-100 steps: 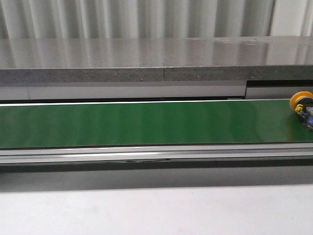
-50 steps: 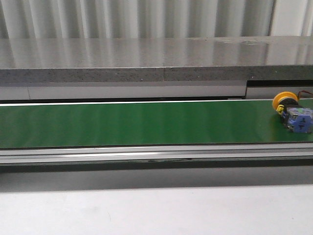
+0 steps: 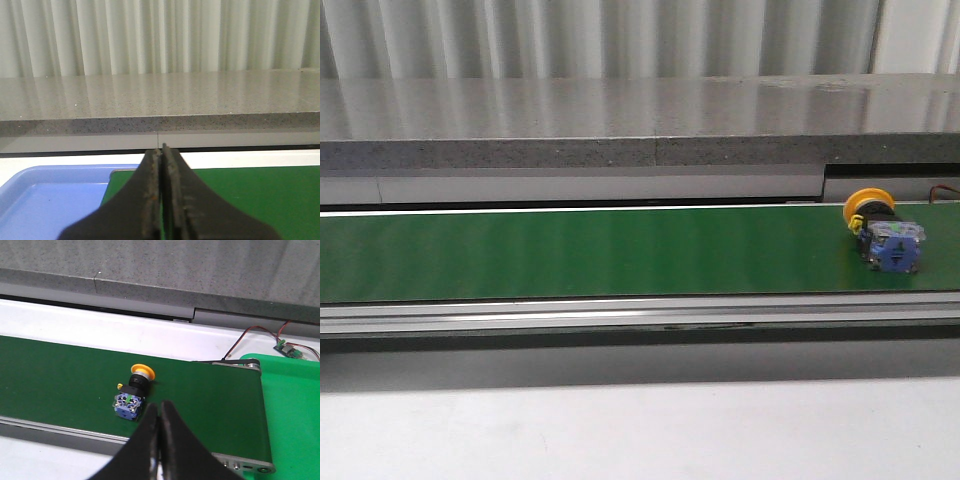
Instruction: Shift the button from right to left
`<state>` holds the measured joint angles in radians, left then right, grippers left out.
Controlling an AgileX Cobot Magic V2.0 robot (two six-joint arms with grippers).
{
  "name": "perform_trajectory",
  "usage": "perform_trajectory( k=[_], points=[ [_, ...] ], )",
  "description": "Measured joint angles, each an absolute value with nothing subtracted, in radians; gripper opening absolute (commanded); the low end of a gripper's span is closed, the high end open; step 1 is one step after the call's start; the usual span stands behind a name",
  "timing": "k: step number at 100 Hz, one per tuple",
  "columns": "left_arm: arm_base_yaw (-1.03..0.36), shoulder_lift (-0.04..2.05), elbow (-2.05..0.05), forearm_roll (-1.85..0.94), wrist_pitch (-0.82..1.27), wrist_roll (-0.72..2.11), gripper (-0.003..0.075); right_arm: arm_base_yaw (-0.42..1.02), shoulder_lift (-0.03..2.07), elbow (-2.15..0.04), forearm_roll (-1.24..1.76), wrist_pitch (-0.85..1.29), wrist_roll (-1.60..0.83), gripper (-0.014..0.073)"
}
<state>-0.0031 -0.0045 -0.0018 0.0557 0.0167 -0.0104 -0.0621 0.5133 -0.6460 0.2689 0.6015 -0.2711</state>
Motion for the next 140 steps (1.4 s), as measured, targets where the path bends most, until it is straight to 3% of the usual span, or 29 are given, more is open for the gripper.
perform_trajectory(
  k=[93, 112, 140],
  points=[
    [-0.003, -0.005, -0.017, 0.0, -0.018, -0.01, -0.002, -0.062, 0.513, -0.646, 0.269, 0.601, -0.273, -0.0067],
    [-0.003, 0.04, -0.195, -0.025, 0.119, -0.01, -0.002, -0.062, 0.513, -0.646, 0.269, 0.601, -0.273, -0.0067],
    [-0.003, 0.339, -0.581, -0.067, 0.471, -0.01, -0.002, -0.062, 0.513, -0.646, 0.269, 0.601, -0.273, -0.0067]
  ],
)
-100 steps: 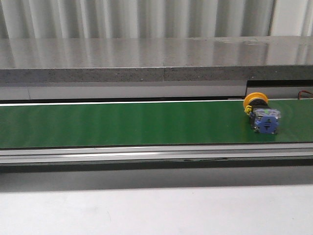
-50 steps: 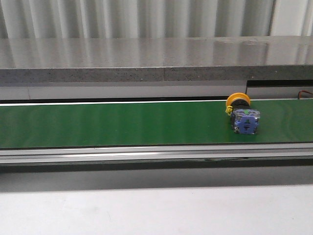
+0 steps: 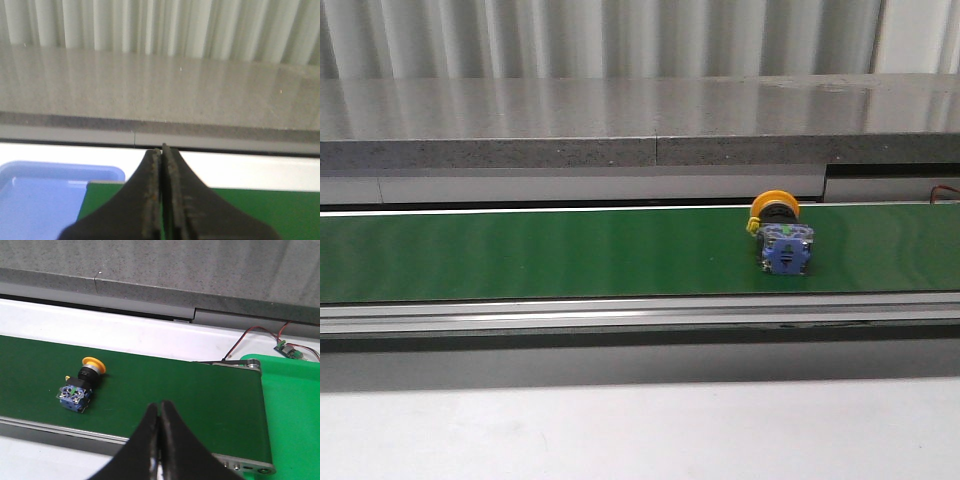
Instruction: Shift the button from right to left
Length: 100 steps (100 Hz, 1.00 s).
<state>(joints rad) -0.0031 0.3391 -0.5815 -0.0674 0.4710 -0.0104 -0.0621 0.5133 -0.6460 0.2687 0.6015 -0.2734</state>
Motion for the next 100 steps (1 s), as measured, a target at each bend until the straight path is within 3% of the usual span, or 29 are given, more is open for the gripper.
perform_trajectory(
  k=[25, 60, 74, 93, 100],
  points=[
    [-0.003, 0.565, -0.813, -0.086, 0.758, -0.01, -0.002, -0.062, 0.513, -0.646, 0.269, 0.601, -0.273, -0.0067],
    [-0.003, 0.689, -0.83, -0.091, 0.812, -0.01, 0.001, -0.062, 0.513, -0.646, 0.267, 0.601, -0.273, -0.0067],
    [-0.003, 0.695, -0.83, -0.091, 0.812, -0.01, 0.0181, -0.062, 0.513, -0.646, 0.267, 0.601, -0.273, -0.0067],
    [-0.003, 0.695, -0.83, -0.091, 0.829, -0.01, 0.0599, -0.062, 0.513, -0.646, 0.267, 0.601, -0.273, -0.0067],
    [-0.003, 0.695, -0.83, -0.091, 0.837, -0.01, 0.0698, -0.062, 0.513, -0.646, 0.267, 0.601, -0.273, -0.0067]
  ],
)
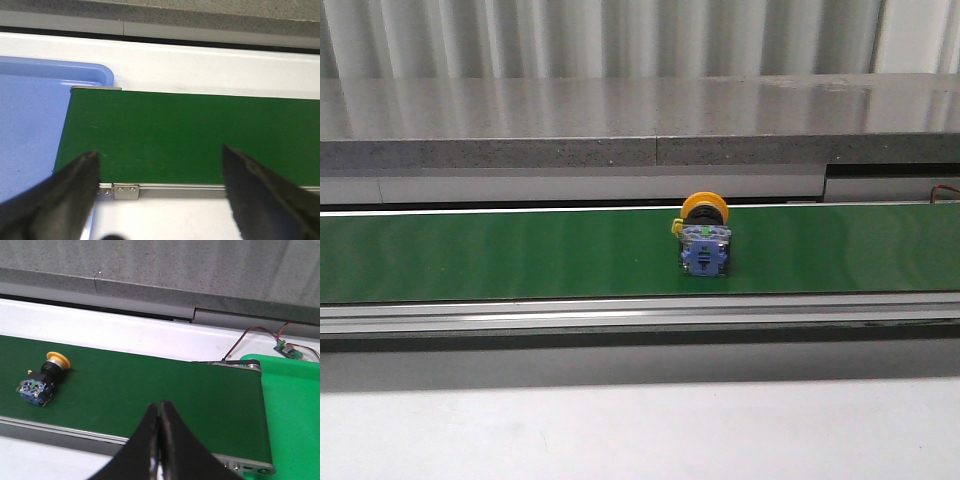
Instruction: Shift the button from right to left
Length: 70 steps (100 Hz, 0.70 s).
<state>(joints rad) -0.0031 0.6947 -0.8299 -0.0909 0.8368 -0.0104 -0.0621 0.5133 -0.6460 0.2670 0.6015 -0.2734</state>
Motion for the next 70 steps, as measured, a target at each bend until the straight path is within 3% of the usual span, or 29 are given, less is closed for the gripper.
perform_trajectory(
  k=[16, 70],
  points=[
    [-0.003, 0.701, -0.83, -0.091, 0.877, -0.01, 0.0659, -0.062, 0.513, -0.646, 0.267, 0.601, -0.273, -0.0067],
    [-0.009, 0.929, -0.959, -0.217, 0.914, -0.01, 0.0659, -0.062, 0.513, -0.646, 0.267, 0.601, -0.273, -0.0067]
  ],
)
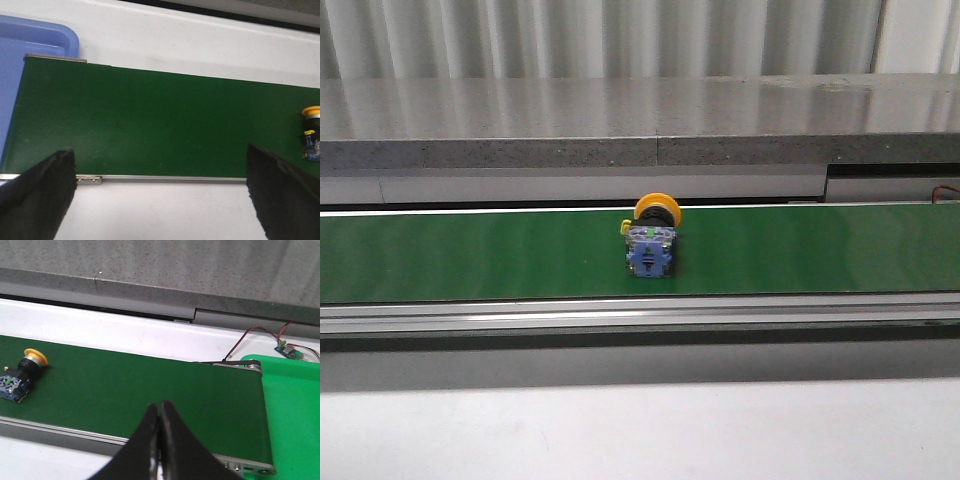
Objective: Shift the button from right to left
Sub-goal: 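Lower the open left gripper around the button on the belt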
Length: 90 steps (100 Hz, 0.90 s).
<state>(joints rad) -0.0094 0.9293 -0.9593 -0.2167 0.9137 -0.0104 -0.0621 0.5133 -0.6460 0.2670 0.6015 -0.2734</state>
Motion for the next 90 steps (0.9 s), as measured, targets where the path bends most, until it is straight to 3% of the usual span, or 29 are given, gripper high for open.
perform_trajectory(
  k=[49, 90],
  points=[
    [-0.291, 1.148, -0.969, -0.243, 0.721, -0.094, 0.0659, -0.062, 0.513, -0.646, 0.267, 0.601, -0.273, -0.0067],
    [-0.511, 1.408, -1.137, -0.009, 0.701, -0.305, 0.0659, -0.062, 0.513, -0.646, 0.267, 0.601, -0.273, -0.0067]
  ],
)
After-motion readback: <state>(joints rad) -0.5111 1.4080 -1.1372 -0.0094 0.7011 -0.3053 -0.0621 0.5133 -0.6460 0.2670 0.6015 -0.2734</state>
